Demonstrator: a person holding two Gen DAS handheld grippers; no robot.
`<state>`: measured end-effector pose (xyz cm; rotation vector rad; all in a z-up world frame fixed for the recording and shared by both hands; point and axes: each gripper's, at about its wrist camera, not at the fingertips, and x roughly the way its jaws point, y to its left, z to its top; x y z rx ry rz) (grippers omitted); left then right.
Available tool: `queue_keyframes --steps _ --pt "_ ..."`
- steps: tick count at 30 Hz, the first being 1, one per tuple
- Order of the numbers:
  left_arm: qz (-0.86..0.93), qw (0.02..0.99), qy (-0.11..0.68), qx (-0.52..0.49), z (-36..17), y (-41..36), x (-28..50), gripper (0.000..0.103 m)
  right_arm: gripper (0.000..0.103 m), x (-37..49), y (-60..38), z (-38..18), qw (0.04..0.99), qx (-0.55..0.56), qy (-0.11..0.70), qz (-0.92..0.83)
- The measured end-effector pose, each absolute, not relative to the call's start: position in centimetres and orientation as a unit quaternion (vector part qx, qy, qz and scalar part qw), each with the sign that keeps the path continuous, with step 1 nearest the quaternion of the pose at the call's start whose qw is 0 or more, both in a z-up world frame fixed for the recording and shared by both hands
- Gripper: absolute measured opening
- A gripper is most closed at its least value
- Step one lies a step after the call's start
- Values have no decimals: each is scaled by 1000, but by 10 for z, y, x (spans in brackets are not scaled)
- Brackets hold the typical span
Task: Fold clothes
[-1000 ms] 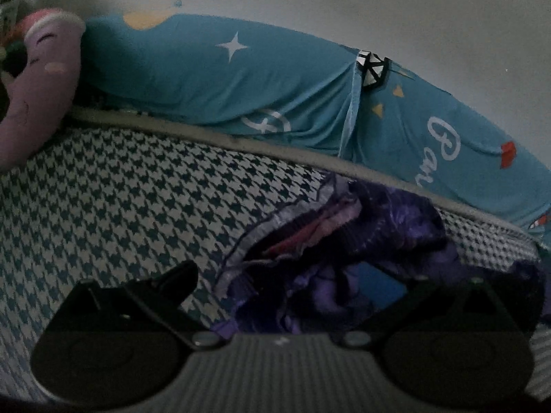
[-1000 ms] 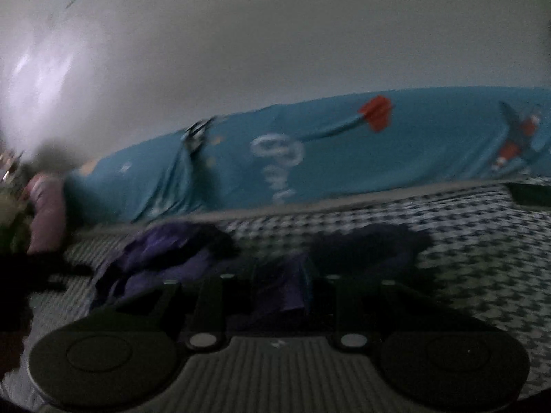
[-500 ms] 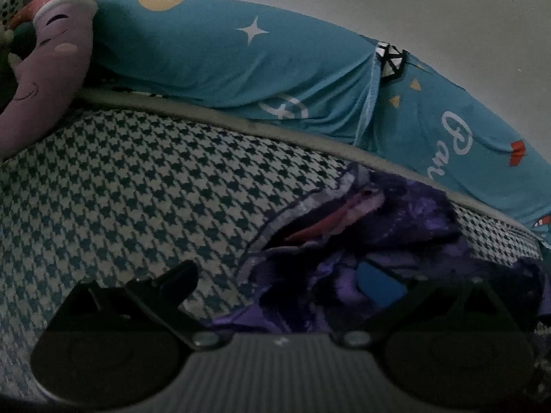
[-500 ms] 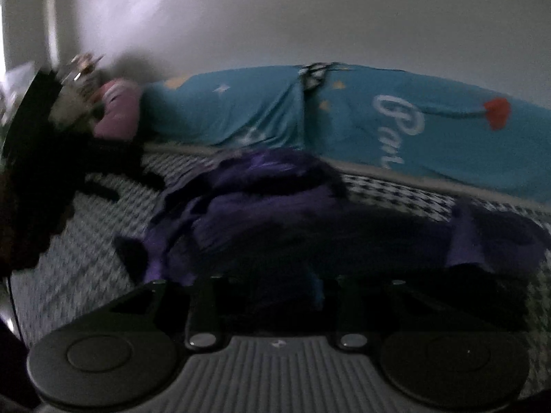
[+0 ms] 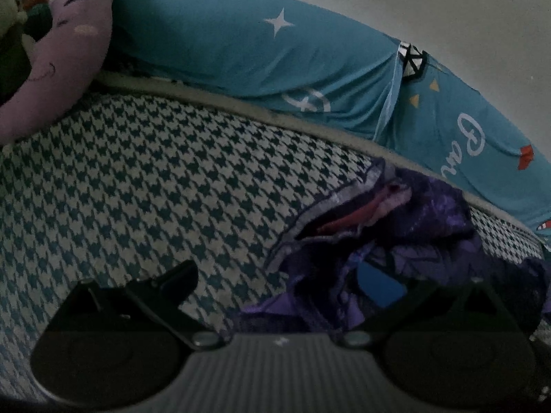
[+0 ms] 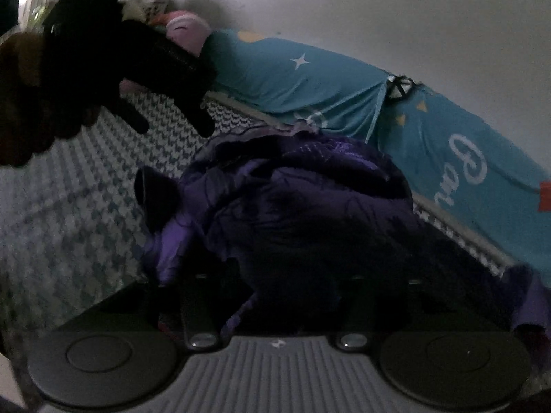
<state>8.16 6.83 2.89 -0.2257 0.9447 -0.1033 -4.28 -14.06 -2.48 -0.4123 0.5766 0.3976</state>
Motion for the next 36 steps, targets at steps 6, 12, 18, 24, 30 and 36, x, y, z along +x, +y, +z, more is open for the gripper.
queue_keyframes --steps 6,12,18,24,30,36 --pt "-66 876 464 -114 27 71 81 103 51 -43 -123 -39 904 -260 273 202" --pt "-91 865 476 -131 25 77 79 103 22 -32 -113 -50 905 -287 265 169" --pt "-120 857 480 -143 26 81 74 103 7 -23 -122 -14 934 -177 257 175" --pt "-161 856 460 -170 42 90 63 103 7 -14 -146 39 953 19 224 202" --pt "-185 857 433 -211 63 109 52 103 7 -11 -136 52 932 114 217 266" --pt "-179 851 435 -235 64 121 50 103 8 -19 -101 41 925 15 238 294"
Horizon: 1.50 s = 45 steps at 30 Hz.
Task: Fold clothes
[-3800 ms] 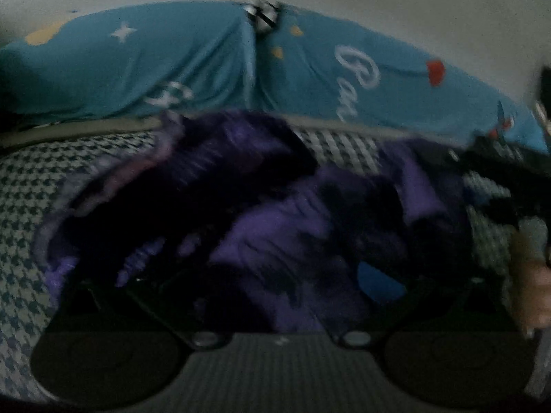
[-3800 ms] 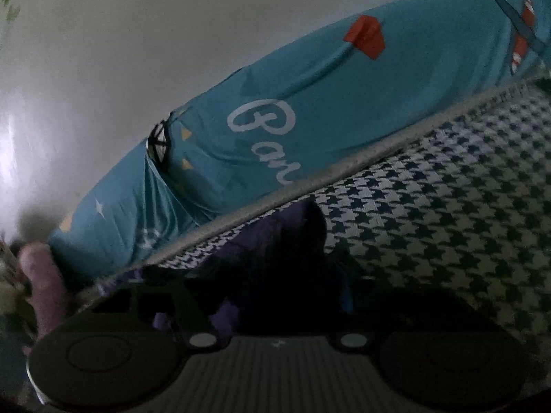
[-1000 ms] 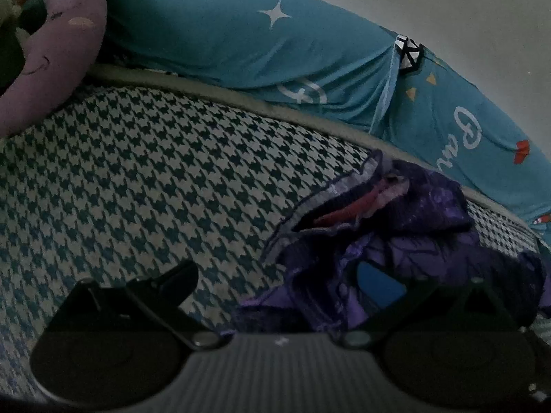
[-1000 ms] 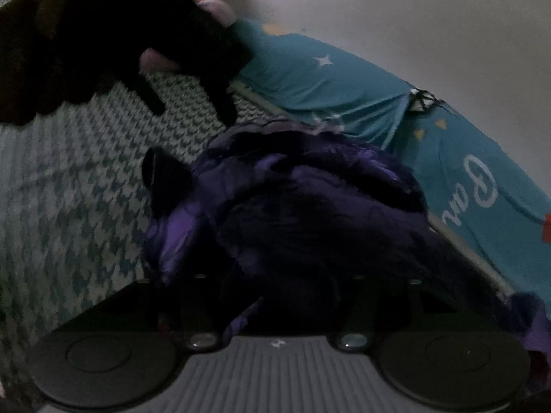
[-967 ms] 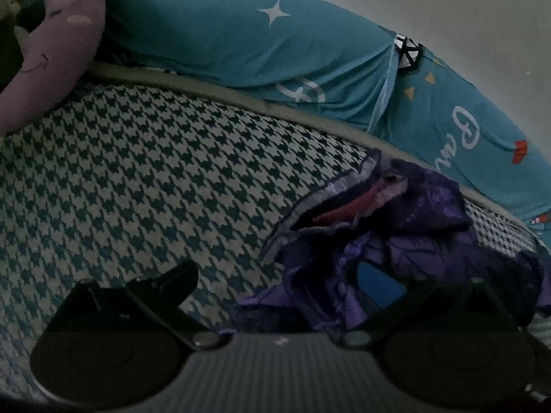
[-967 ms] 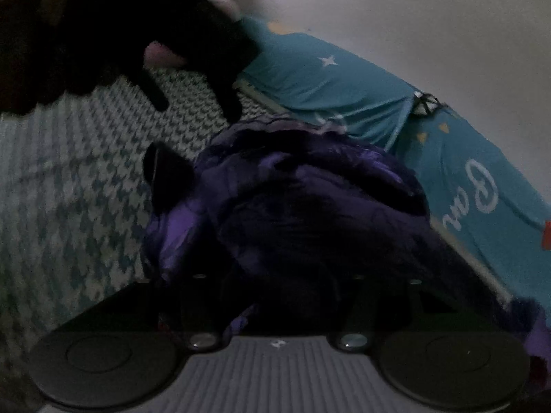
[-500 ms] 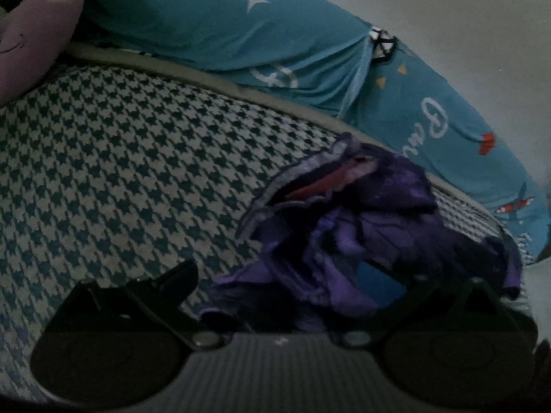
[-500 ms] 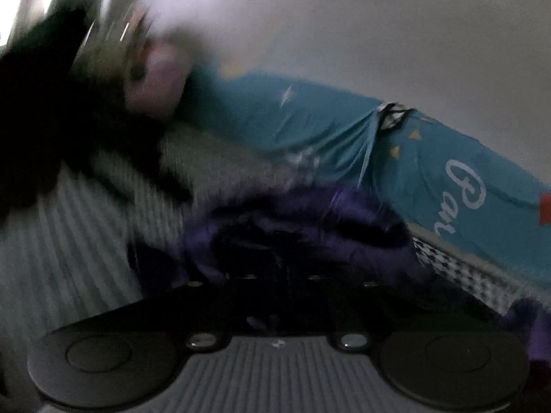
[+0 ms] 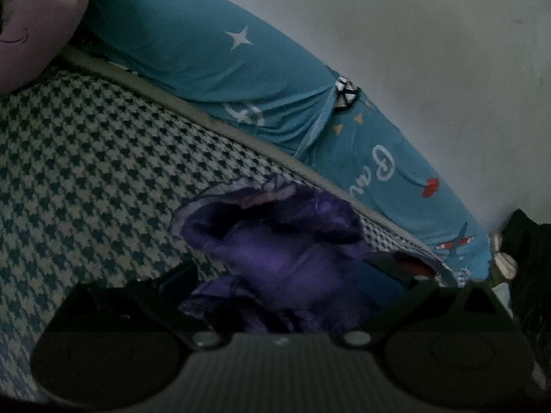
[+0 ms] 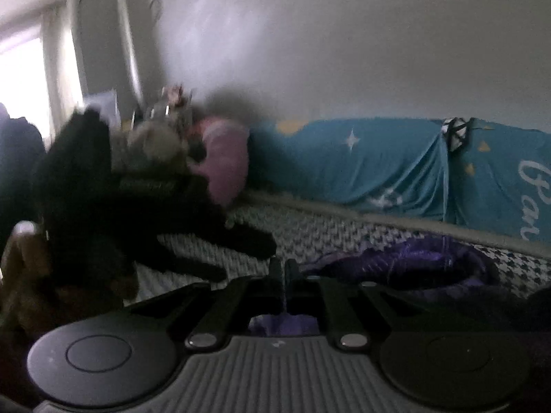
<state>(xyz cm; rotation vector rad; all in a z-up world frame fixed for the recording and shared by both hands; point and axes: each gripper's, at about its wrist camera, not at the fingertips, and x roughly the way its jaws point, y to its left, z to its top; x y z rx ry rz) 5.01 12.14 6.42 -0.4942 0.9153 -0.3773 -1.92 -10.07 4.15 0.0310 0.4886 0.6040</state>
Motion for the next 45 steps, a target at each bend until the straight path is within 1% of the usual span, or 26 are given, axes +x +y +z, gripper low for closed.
queue_keyframes --steps 2,4,7,12,13,15,17,22,23,25,32,40,41,42,43,44,45 --pt "-173 845 447 -238 57 123 53 103 14 -20 -107 42 927 11 241 287" --pt "-168 841 455 -240 50 123 56 103 17 -21 -115 43 931 9 241 274" --pt "-163 835 468 -239 43 123 58 103 19 -20 -132 43 938 15 242 248" --pt "-170 810 499 -257 26 118 56 103 20 -21 -149 46 948 10 242 208" --pt "-173 806 505 -258 23 115 55 103 22 -19 -152 45 948 10 244 203" --pt "-177 798 515 -259 17 109 53 103 27 -19 -159 44 949 5 249 195" --pt "-182 794 519 -259 14 103 50 103 37 -18 -164 43 948 -5 256 190" --pt "-202 784 517 -280 11 93 48 103 49 -21 -178 33 937 -42 279 206" --pt "-203 782 516 -283 10 89 49 103 54 -23 -178 30 934 -54 282 211" --pt "-205 780 516 -290 9 83 50 103 60 -28 -177 24 929 -81 287 217" --pt "-194 765 531 -309 -9 62 60 103 66 -44 -162 3 912 -170 290 235" --pt "-169 777 523 -306 -19 46 67 102 66 -46 -144 -17 902 -222 284 236" --pt "-168 782 517 -304 -17 45 66 100 63 -45 -142 -18 902 -226 285 234" --pt "-167 788 511 -300 -15 45 66 96 59 -44 -141 -19 901 -226 286 234" --pt "-164 796 505 -290 -12 44 65 93 49 -42 -141 -19 902 -223 288 231" --pt "-159 801 503 -282 -11 44 65 87 34 -40 -141 -20 904 -217 291 227" --pt "-154 805 502 -276 -11 44 64 79 25 -38 -141 -20 905 -212 294 223"
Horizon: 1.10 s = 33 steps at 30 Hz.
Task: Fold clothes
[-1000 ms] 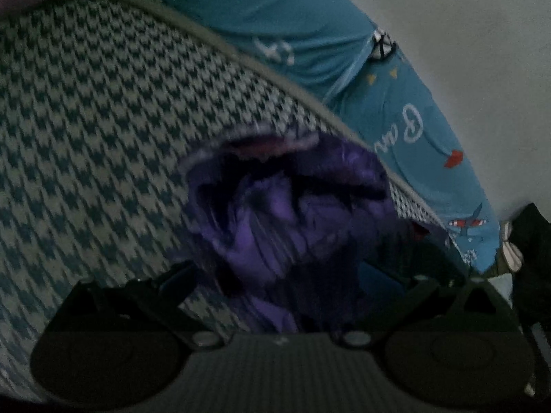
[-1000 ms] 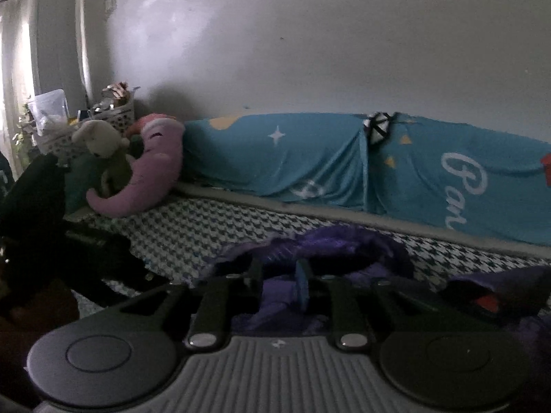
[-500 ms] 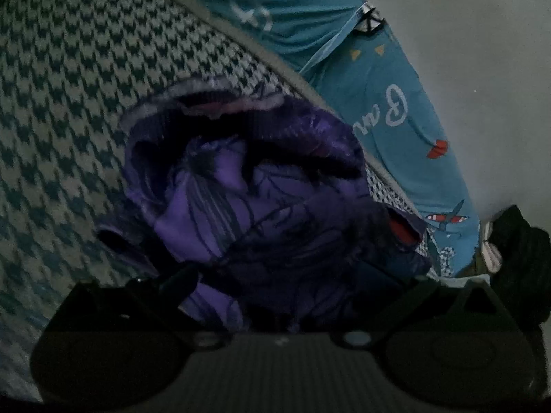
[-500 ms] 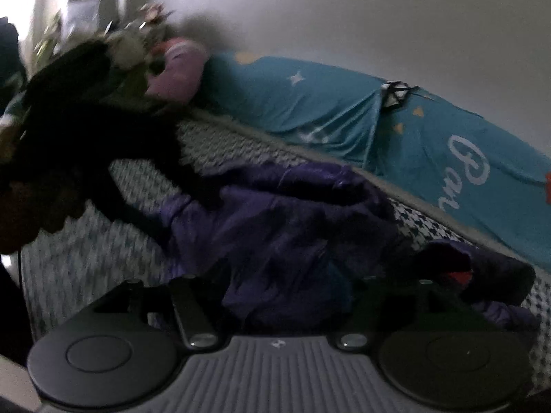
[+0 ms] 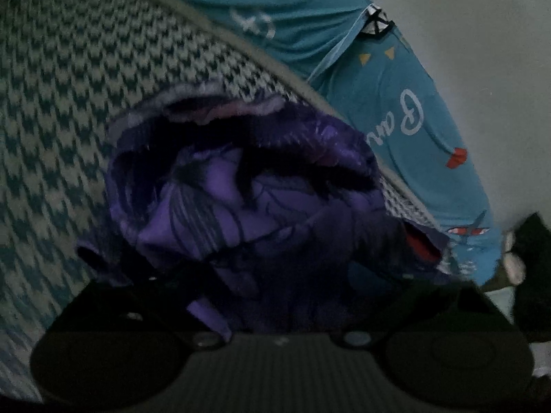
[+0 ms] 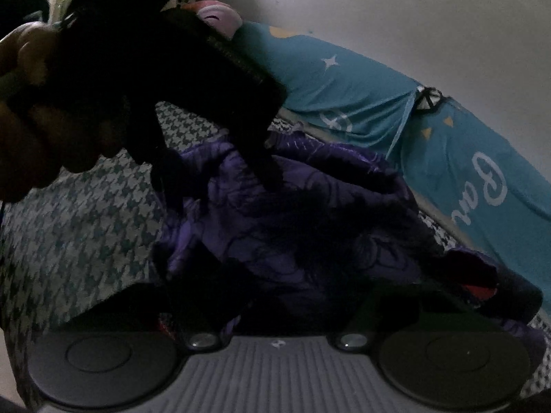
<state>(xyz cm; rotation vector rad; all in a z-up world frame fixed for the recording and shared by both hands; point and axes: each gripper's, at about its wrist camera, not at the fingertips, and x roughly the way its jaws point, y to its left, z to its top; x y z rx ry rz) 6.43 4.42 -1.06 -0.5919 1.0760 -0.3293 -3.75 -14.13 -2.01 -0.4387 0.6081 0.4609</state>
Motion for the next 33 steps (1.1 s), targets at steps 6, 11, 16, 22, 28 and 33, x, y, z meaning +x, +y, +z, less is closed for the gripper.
queue_keyframes --steps 6,11,16,22,28,33 --pt "-131 816 495 -266 -9 50 64 51 5 -32 -147 -7 917 -147 292 228" --pt "-108 844 470 -235 1 56 60 42 5 -34 -148 14 914 -52 284 286" --pt "-69 878 425 -209 20 65 62 40 5 -37 -125 18 896 -5 287 338" --pt "-49 877 416 -234 32 100 64 41 6 -41 -95 17 871 35 293 394" --pt "-78 872 422 -235 37 124 59 64 6 -50 -77 19 844 30 296 447" --pt "-99 858 440 -245 24 134 56 86 11 -51 -79 20 847 11 294 442"
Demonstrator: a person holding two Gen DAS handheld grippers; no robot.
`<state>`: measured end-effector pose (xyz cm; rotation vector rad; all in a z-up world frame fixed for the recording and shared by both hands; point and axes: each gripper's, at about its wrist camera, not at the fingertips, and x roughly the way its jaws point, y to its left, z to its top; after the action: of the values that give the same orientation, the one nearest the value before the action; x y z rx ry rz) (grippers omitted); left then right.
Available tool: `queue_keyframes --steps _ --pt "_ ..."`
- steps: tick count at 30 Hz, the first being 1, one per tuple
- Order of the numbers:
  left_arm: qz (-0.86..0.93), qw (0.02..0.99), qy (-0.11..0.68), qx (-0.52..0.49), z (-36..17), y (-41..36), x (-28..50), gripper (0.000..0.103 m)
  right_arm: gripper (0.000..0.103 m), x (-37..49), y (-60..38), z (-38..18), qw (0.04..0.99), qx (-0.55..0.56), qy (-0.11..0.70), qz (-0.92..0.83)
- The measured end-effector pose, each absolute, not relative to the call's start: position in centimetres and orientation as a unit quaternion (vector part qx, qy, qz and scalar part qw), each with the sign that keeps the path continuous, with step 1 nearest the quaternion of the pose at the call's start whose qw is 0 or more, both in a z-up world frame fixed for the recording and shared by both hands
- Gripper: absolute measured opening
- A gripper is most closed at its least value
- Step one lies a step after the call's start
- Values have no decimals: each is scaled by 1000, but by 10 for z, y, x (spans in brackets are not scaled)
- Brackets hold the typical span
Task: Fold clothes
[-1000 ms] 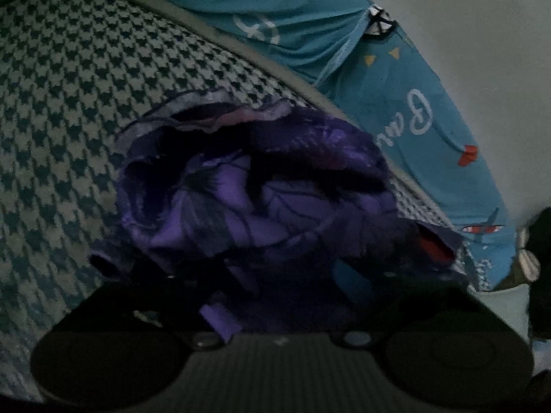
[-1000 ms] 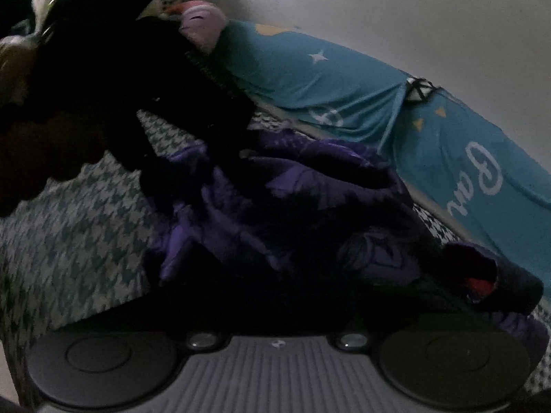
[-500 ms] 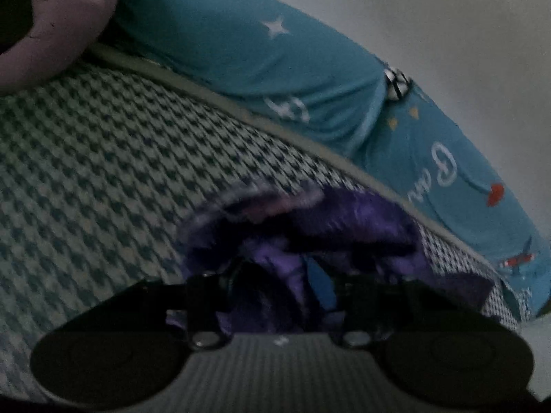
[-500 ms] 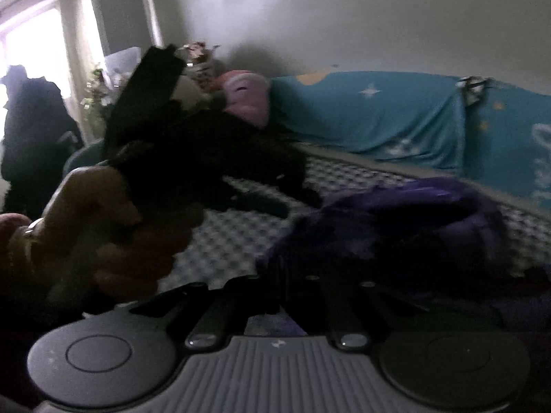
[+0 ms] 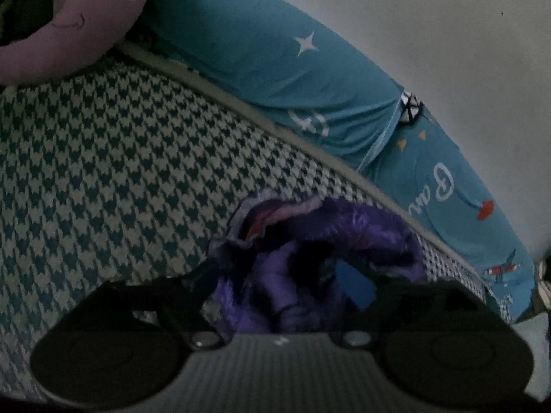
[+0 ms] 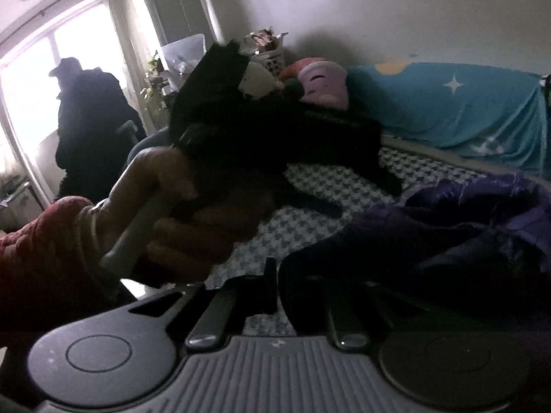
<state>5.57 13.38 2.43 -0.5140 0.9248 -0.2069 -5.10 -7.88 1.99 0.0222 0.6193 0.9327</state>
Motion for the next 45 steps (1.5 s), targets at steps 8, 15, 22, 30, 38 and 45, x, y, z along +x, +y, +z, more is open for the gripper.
queue_keyframes --steps 8,15,22,30,38,45 --pt "-128 829 474 -268 1 133 55 98 23 -53 -107 42 863 18 261 432" --pt "-147 826 472 -270 0 123 53 103 24 -45 -129 51 893 16 249 375" --pt "-146 826 487 -244 -9 103 57 103 35 -25 -156 55 924 35 245 291" --pt "-138 834 494 -202 -16 86 60 103 46 16 -169 35 943 42 266 195" --pt "-136 837 499 -180 -20 80 65 103 58 57 -176 14 939 62 294 168" --pt "-130 841 500 -163 -24 79 69 100 51 81 -171 -2 929 65 317 177"
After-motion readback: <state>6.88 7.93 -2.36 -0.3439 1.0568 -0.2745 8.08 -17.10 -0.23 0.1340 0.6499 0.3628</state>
